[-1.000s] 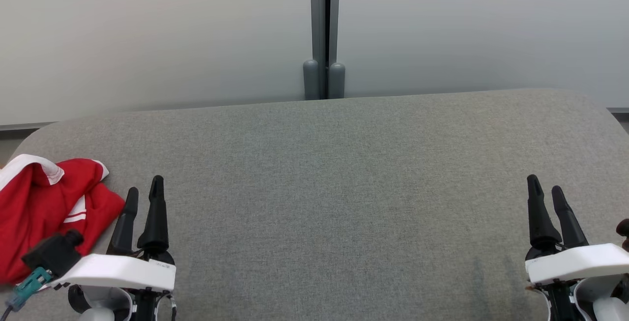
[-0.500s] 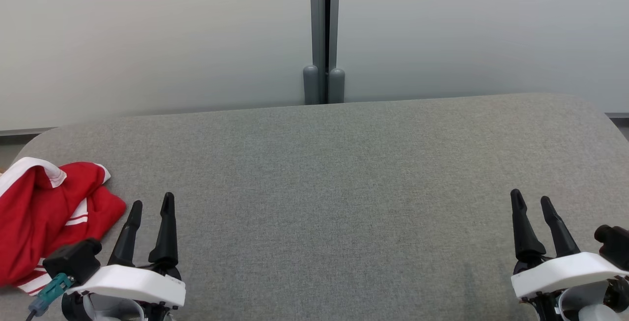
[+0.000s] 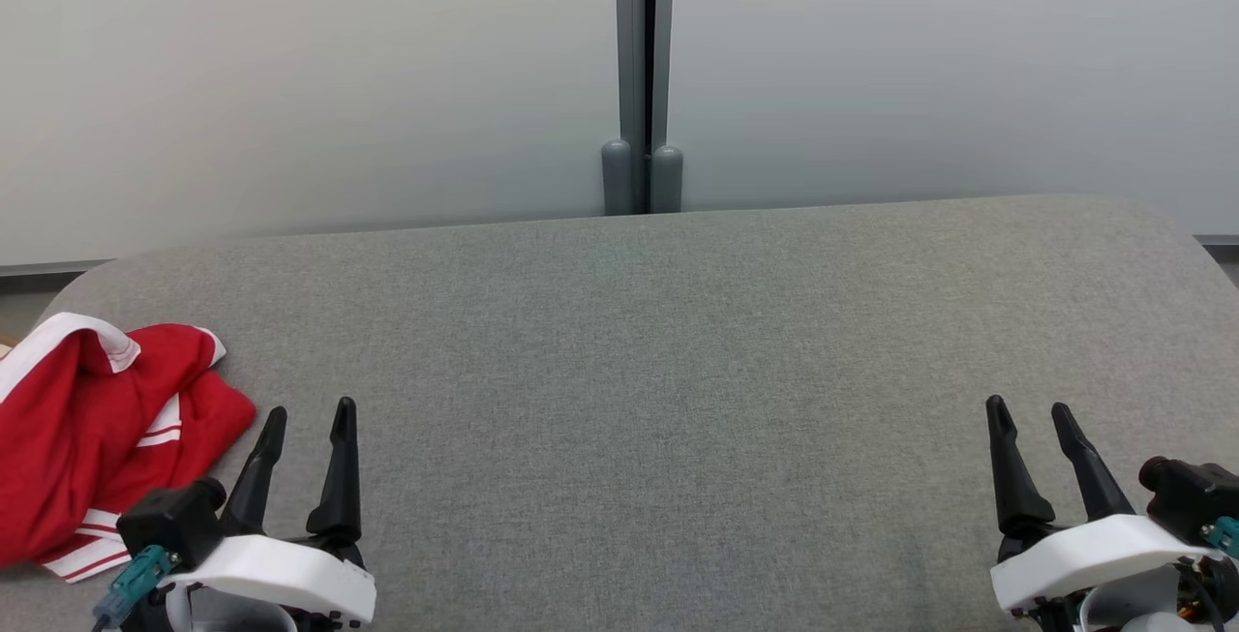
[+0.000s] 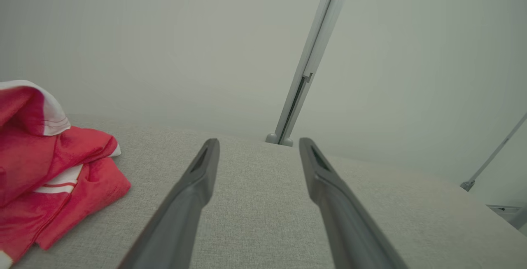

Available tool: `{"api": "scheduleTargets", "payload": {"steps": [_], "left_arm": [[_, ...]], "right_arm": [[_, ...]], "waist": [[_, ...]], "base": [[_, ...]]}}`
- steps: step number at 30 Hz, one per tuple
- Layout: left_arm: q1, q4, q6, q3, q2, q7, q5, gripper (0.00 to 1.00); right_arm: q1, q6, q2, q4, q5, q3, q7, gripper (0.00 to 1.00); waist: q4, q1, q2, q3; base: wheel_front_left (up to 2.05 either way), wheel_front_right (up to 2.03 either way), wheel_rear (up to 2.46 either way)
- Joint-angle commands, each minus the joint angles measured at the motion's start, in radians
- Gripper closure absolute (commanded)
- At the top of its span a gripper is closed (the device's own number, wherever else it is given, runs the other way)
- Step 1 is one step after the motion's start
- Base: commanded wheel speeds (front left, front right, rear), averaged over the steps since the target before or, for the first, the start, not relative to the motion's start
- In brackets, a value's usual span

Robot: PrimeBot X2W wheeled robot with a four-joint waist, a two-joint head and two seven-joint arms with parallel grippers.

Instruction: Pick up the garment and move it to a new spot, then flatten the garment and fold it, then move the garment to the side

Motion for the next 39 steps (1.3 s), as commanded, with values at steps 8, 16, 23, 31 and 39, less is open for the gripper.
{"api": "scheduleTargets", "payload": {"steps": [8, 16, 23, 31, 39], "left_arm": [[0.003, 0.026, 0.002, 0.007, 0.0, -0.023, 0.079, 0.0], [-0.009, 0.058, 0.004, 0.008, -0.003, -0.04, 0.144, 0.0], [-0.011, 0.086, 0.009, 0.013, -0.007, -0.053, 0.192, 0.0], [-0.018, 0.122, 0.01, 0.018, -0.011, -0.069, 0.231, 0.0], [-0.019, 0.137, 0.009, 0.022, -0.014, -0.083, 0.274, 0.0]], "right_arm": [[0.002, 0.0, -0.001, 0.008, -0.072, 0.01, -0.018, 0.0], [0.0, 0.0, 0.003, 0.016, -0.128, 0.012, -0.03, 0.0], [0.002, 0.0, 0.003, 0.024, -0.171, 0.013, -0.036, 0.0], [0.007, 0.0, 0.001, 0.032, -0.211, 0.015, -0.044, 0.0], [0.005, 0.0, -0.004, 0.041, -0.244, 0.013, -0.056, 0.0]], "waist": [[0.001, 0.0, -0.0001, -0.004], [0.004, 0.0, -0.0001, -0.007], [0.003, 0.0, -0.0001, -0.012], [0.004, 0.0, -0.0001, -0.02], [0.002, 0.0, -0.0001, -0.026]], "base": [[0.0, 0.0, 0.0], [0.0, 0.0, 0.0], [0.0, 0.0, 0.0], [0.0, 0.0, 0.0], [0.0, 0.0, 0.0]]}}
